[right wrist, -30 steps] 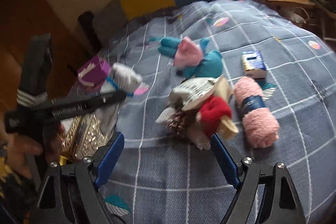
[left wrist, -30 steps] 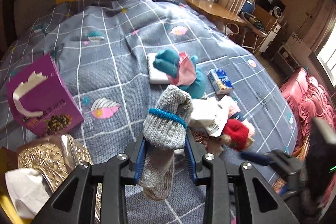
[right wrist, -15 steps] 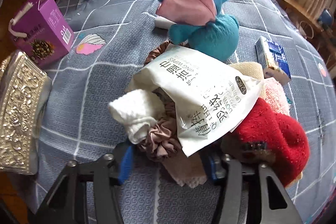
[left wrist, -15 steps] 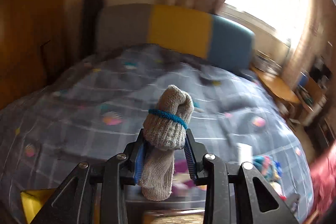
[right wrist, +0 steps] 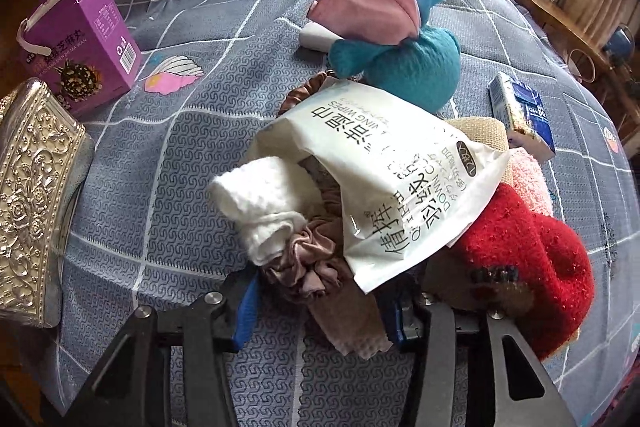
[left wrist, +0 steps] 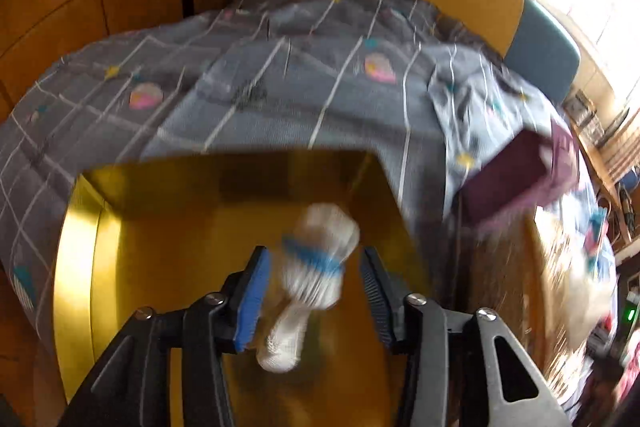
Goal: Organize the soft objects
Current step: 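Drop the glove into the gold tray while the right gripper grasps the white towel, then carry the white towel with scrunchie in the right gripper and drop it into the gold tray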
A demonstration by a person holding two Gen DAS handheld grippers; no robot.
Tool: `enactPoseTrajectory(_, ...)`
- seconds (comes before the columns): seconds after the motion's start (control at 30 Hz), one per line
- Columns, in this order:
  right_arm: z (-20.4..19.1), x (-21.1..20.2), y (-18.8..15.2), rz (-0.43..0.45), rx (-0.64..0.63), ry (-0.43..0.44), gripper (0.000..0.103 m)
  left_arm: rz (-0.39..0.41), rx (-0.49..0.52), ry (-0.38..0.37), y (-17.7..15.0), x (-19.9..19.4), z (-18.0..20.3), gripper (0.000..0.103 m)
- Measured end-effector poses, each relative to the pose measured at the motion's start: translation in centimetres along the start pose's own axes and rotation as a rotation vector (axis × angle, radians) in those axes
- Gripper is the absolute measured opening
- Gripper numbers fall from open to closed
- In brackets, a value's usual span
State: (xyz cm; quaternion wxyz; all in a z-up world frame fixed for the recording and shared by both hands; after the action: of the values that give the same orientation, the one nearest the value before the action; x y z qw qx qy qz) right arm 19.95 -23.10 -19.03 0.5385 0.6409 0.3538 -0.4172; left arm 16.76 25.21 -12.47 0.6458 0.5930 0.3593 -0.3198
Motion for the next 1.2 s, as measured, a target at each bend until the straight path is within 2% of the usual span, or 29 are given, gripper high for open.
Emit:
enactPoseTrajectory(0.03, 0.0, -0.1, -0.1, 0.004, -0.005, -0.007, 0.047, 0.002, 0.006, 0.001, -0.8, 0.0, 0.1, 0.059)
enactPoseTrajectory(0.07, -0.3, -0.1, -0.2, 0.010, -0.012, -0.015, 0.045, 0.006, 0.009, -0.005, -1.5, -0.1, 0.3, 0.069)
enactPoseTrajectory(0.1, -0.4, -0.2, -0.4, 0.016, -0.019, -0.023, 0.042, 0.011, 0.016, -0.018, -2.2, -0.2, 0.6, 0.073)
enactPoseTrajectory(0.27, -1.1, -0.9, -1.4, 0.032, -0.031, -0.046, 0.032, 0.022, 0.050, -0.020, -5.0, -1.2, 1.3, 0.074)
enactPoseTrajectory(0.4, -2.9, -2.0, -2.7, 0.000, -0.055, 0.018, 0.028, 0.050, 0.095, 0.001, -5.8, -2.5, 1.8, 0.074)
enactPoseTrajectory(0.43, -3.4, -2.4, -3.0, -0.005, -0.067, 0.032, 0.019, 0.058, 0.098, 0.003, -6.1, -2.9, 1.9, 0.074)
enactPoseTrajectory(0.5, -4.1, -3.5, -2.9, -0.009, -0.066, 0.067, 0.019, 0.061, 0.109, -0.003, -6.6, -3.4, 2.1, 0.074)
enactPoseTrajectory(0.73, -5.2, -6.7, 1.0, 0.044, -0.037, 0.107, 0.019, 0.073, 0.089, -0.047, -7.9, -4.4, 1.7, 0.074)
enactPoseTrajectory(0.97, -6.5, -8.8, 3.9, 0.082, -0.007, 0.136, 0.019, 0.099, 0.081, -0.034, -8.4, -5.5, 0.8, 0.074)
enactPoseTrajectory(1.1, -8.3, -9.6, 7.5, 0.084, 0.045, 0.146, 0.019, 0.105, 0.084, -0.033, -8.7, -5.9, 0.6, 0.074)
enactPoseTrajectory(1.2, -10.6, -10.5, 11.4, 0.104, 0.072, 0.165, 0.019, 0.111, 0.094, -0.017, -8.9, -6.3, 0.3, 0.074)
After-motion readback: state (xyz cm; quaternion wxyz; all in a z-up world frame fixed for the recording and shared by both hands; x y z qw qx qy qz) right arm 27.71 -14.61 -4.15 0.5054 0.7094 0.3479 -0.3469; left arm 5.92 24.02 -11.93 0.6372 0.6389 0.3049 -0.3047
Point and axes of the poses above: each gripper's, at about its wrist camera, not at the fingertips, and x roughly the way its jaws point, z to its right, y to its top, the point moved 7 cm from there along x, roughly the way its jaws point, and after that the axes turned 13 degrees about x, right-handed, at the moved point
